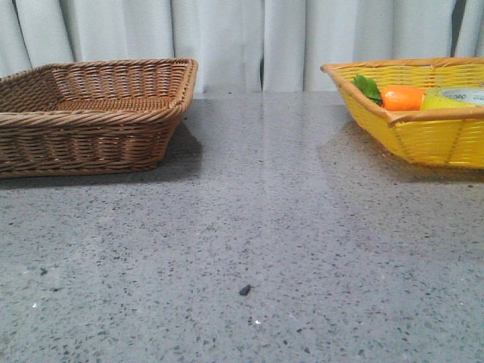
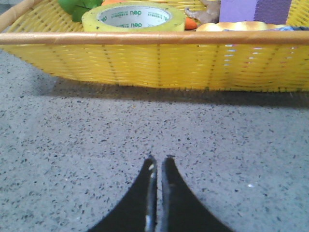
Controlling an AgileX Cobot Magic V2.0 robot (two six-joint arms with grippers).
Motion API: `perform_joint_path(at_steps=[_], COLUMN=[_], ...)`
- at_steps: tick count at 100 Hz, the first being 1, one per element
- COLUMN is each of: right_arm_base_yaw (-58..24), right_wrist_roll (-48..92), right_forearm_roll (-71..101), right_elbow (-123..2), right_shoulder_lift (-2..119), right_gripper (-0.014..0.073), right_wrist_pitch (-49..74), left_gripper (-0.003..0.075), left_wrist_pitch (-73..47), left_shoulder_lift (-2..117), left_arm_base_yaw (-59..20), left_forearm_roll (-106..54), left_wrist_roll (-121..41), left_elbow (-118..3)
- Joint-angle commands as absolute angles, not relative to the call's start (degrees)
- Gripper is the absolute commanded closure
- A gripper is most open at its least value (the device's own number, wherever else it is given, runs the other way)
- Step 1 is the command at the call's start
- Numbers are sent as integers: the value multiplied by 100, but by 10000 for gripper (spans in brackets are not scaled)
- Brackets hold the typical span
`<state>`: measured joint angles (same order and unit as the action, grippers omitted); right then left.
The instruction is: Transfer tape with both arms
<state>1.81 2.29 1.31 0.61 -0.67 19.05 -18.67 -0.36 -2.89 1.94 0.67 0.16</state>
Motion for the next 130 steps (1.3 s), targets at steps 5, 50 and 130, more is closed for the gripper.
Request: perform_joint_path(at_steps=[5, 50, 130], right_arm_base_yaw=[210, 210, 210], right_wrist_roll=[262, 262, 262], right_forearm_roll=[51, 51, 224], right_elbow=[184, 184, 184], right_shoulder_lift=[-165, -165, -165], right_gripper=[662, 662, 662], right_wrist_pitch=[1768, 1768, 624], left_gripper=[741, 741, 741], left_wrist_pitch=[-1505, -1505, -824], left_shoulder_lift=[-207, -207, -207], left_arm_base_yaw=[-338, -338, -338], left_forearm_roll=[144, 144, -1324], left_wrist_roll=[127, 127, 127], left_elbow=[75, 75, 75])
